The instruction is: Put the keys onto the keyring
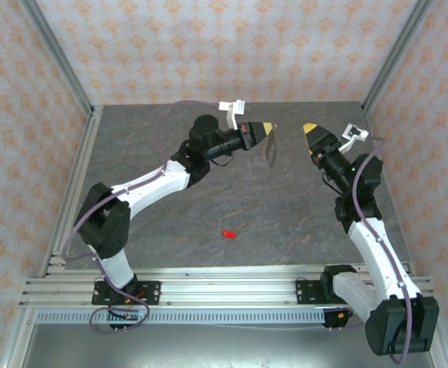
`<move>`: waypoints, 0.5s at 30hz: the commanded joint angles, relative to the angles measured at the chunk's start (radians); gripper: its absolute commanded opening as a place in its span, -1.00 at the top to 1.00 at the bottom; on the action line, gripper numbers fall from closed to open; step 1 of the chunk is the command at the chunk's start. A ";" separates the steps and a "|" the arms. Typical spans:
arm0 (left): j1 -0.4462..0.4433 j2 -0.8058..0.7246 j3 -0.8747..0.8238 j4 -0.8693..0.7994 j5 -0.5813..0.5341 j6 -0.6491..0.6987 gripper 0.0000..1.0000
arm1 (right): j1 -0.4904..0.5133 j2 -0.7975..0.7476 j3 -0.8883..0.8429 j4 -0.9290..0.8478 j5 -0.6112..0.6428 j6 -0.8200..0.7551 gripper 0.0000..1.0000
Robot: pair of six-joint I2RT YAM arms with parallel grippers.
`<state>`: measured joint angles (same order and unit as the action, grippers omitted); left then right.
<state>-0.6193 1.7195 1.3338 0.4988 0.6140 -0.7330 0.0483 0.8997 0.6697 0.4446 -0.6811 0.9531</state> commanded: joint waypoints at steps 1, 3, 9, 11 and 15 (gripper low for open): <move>0.006 -0.097 0.046 -0.132 0.075 0.156 1.00 | -0.005 -0.041 -0.053 -0.129 0.025 -0.035 -0.25; 0.017 -0.120 0.042 -0.163 0.064 0.181 1.00 | -0.005 -0.048 -0.089 -0.160 0.013 -0.037 -0.33; 0.064 -0.195 -0.039 -0.165 -0.034 0.184 1.00 | 0.082 -0.056 -0.172 -0.358 0.055 -0.154 -0.48; 0.077 -0.221 -0.068 -0.160 -0.049 0.184 1.00 | 0.149 -0.054 -0.185 -0.434 0.095 -0.206 -0.49; 0.106 -0.273 -0.120 -0.161 -0.069 0.187 1.00 | 0.299 -0.044 -0.210 -0.559 0.195 -0.264 -0.44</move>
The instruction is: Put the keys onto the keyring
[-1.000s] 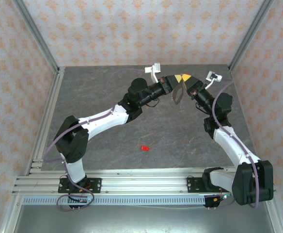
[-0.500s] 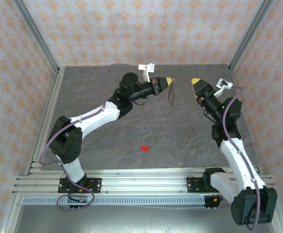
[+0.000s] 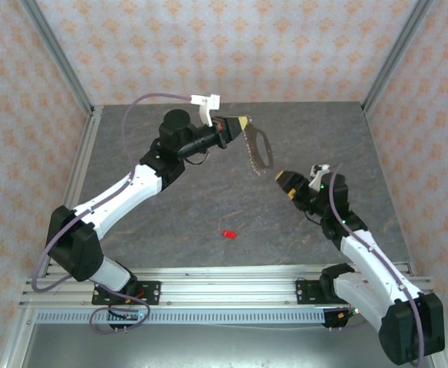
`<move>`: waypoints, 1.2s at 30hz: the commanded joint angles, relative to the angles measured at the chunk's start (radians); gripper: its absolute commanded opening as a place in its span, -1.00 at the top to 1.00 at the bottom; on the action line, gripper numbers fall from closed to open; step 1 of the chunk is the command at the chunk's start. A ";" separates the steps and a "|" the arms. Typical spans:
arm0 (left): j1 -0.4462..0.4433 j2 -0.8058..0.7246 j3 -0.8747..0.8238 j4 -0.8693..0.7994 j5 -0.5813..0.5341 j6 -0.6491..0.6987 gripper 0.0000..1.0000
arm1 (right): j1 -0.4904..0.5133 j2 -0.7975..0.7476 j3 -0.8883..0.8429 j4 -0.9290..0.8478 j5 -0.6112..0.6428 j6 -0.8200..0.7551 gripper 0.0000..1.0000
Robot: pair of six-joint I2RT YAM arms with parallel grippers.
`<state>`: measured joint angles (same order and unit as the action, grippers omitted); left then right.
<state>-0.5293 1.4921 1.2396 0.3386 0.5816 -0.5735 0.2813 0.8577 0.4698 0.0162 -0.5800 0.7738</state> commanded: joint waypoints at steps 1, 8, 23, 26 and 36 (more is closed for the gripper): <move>0.022 -0.062 -0.039 -0.004 -0.038 0.028 1.00 | 0.102 0.003 -0.015 -0.151 0.119 -0.096 -0.41; 0.062 -0.157 -0.123 -0.019 -0.076 0.034 1.00 | 0.310 0.150 0.041 -0.256 0.228 -0.152 -0.15; 0.183 -0.206 -0.219 0.033 -0.086 -0.003 1.00 | 0.682 0.550 0.308 -0.425 0.473 -0.367 0.14; 0.207 -0.220 -0.221 0.023 -0.077 -0.003 1.00 | 0.726 0.594 0.338 -0.435 0.498 -0.391 0.15; 0.233 -0.252 -0.227 0.010 -0.068 -0.004 1.00 | 0.774 0.701 0.416 -0.447 0.538 -0.416 0.21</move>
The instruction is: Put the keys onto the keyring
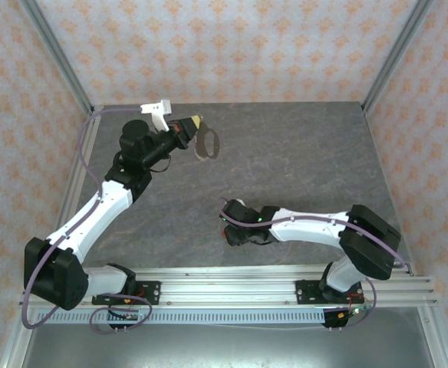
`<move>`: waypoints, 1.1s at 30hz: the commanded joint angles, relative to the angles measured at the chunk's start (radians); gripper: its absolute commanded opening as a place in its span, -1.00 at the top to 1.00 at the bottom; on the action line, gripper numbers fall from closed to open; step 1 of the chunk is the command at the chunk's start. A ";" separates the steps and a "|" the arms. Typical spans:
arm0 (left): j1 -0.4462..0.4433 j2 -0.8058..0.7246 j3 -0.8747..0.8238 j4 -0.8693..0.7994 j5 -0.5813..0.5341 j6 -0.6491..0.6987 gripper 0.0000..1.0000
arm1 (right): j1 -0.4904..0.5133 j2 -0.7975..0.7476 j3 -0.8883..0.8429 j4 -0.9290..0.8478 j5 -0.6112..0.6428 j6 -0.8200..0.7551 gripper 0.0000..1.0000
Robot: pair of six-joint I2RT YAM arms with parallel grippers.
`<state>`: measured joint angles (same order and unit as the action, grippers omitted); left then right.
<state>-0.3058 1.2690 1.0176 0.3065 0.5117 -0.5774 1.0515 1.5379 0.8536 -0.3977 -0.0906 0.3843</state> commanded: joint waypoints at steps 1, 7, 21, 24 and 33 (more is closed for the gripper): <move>0.011 -0.031 -0.005 0.042 0.002 -0.001 1.00 | 0.004 0.030 0.037 -0.036 0.049 -0.031 0.22; 0.014 -0.033 -0.002 0.044 0.007 -0.007 1.00 | 0.004 0.072 0.055 -0.035 0.048 -0.044 0.28; 0.016 -0.030 -0.008 0.062 0.010 -0.027 1.00 | 0.004 0.145 0.091 -0.050 0.079 -0.057 0.50; 0.016 -0.031 -0.008 0.065 0.012 -0.030 1.00 | 0.005 0.151 0.087 -0.051 0.088 -0.055 0.52; 0.016 -0.024 -0.008 0.082 0.016 -0.045 1.00 | 0.005 0.131 0.072 -0.067 0.142 -0.043 0.97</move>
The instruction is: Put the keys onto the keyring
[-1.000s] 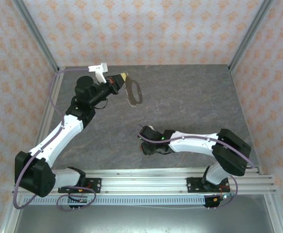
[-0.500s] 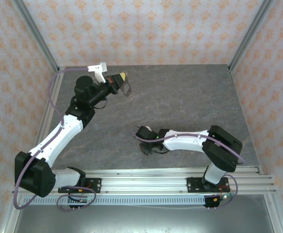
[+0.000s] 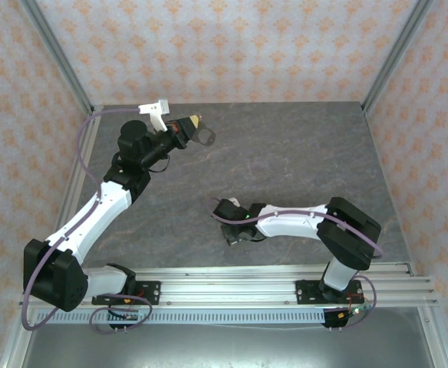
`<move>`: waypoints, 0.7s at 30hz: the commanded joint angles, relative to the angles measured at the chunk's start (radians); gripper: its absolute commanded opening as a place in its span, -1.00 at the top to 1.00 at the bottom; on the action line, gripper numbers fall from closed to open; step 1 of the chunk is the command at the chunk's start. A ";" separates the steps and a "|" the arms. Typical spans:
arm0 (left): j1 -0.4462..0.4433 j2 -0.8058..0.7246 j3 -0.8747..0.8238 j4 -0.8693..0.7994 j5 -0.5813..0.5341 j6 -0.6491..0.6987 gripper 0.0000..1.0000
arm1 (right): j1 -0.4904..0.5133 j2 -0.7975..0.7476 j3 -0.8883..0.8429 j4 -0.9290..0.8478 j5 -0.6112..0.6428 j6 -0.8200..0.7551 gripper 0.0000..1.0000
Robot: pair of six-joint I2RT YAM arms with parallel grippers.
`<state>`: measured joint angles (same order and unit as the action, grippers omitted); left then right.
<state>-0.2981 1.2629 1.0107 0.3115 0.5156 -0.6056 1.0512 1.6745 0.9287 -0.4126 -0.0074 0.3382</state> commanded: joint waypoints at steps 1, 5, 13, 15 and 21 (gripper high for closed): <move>0.008 -0.018 -0.001 0.077 0.012 -0.019 1.00 | 0.005 -0.016 -0.005 -0.056 0.072 0.003 1.00; 0.007 -0.018 0.002 0.076 0.018 -0.022 1.00 | -0.005 -0.096 -0.021 -0.067 0.116 0.000 1.00; 0.008 -0.016 -0.002 0.089 0.023 -0.038 1.00 | -0.117 -0.201 -0.072 -0.014 0.041 0.010 1.00; 0.008 -0.017 -0.006 0.095 0.023 -0.044 1.00 | -0.120 -0.196 -0.065 -0.013 0.037 0.010 1.00; 0.008 -0.019 -0.009 0.101 0.024 -0.052 1.00 | -0.130 -0.166 -0.080 0.026 0.016 0.021 1.00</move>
<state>-0.2981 1.2629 1.0061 0.3374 0.5194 -0.6468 0.9283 1.4860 0.8688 -0.4137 0.0181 0.3447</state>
